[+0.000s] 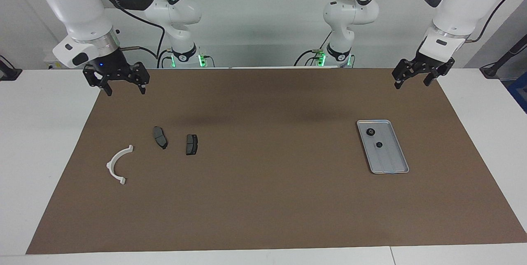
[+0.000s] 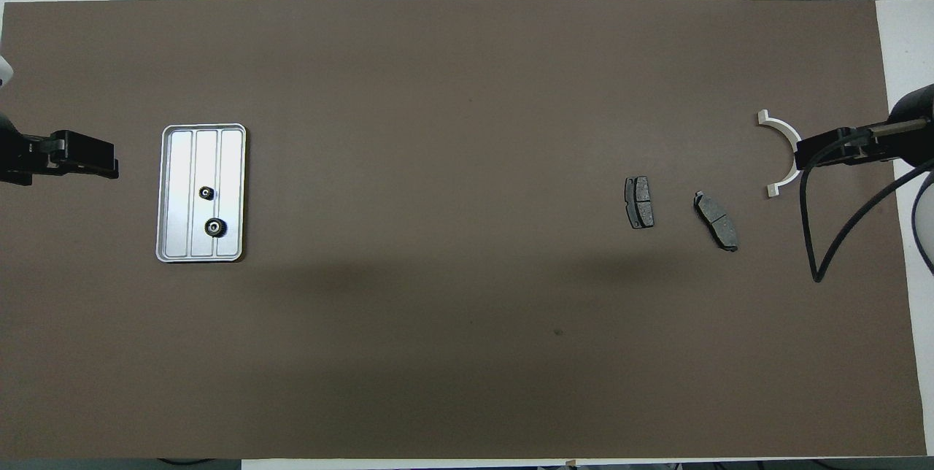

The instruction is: Place bearing gear from tray to pile

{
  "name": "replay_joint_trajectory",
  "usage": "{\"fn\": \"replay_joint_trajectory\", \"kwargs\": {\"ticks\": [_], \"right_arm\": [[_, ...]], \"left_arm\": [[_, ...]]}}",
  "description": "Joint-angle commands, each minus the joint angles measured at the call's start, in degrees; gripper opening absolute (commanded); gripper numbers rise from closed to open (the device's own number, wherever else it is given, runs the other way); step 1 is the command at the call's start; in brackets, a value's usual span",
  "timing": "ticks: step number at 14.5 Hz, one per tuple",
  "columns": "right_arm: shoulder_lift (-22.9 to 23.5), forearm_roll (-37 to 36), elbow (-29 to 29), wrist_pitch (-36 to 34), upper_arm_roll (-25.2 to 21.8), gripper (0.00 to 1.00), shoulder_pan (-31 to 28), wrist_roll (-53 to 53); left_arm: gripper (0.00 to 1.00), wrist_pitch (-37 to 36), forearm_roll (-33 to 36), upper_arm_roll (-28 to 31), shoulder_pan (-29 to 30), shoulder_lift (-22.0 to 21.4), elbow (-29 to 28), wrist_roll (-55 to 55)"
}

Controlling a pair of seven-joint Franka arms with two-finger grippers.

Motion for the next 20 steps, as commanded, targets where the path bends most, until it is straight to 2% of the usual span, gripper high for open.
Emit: {"fn": "replay_joint_trajectory", "kwargs": {"ticks": [1,11,12,15,16,18,20], "right_arm": [[-1.3,1.2,-1.5,1.0,0.2,1.00,-0.3,-1.1],[-1.2,1.2,-1.3,1.6,0.1,1.00,-0.3,-0.5],[-1.1,1.2,-1.3,1.6,0.1,1.00,-0.3,-0.5],[-1.2,1.2,-1.3,1.5,0.1,1.00,-0.3,-0.5],[-1.1,1.2,-1.3,1.5,0.1,1.00,-0.3,-0.5],[-1.1,1.2,-1.3,1.5,0.1,1.00,-0.5,-0.9],[-1.1,1.2,-1.3,1.4,0.1,1.00,-0.5,-0.9]], "left_arm": [[1.00,-1.0,-0.8,-1.1,1.4,-0.4,0.3,0.6],[1.00,-2.4,-0.6,-0.5,1.2,-0.7,-1.4,-0.6],[1.00,-0.9,-0.5,-0.5,1.3,-1.2,-2.3,-0.6],[1.00,9.2,-0.2,-0.6,1.2,-5.8,-14.0,-1.8],[1.00,11.2,-0.2,-0.6,1.2,-6.3,-16.0,-3.6],[1.00,13.5,-0.3,-0.6,1.3,-5.1,-16.9,-6.8],[1.00,14.6,-0.2,-0.6,0.5,-2.0,-16.8,-10.5]]}}
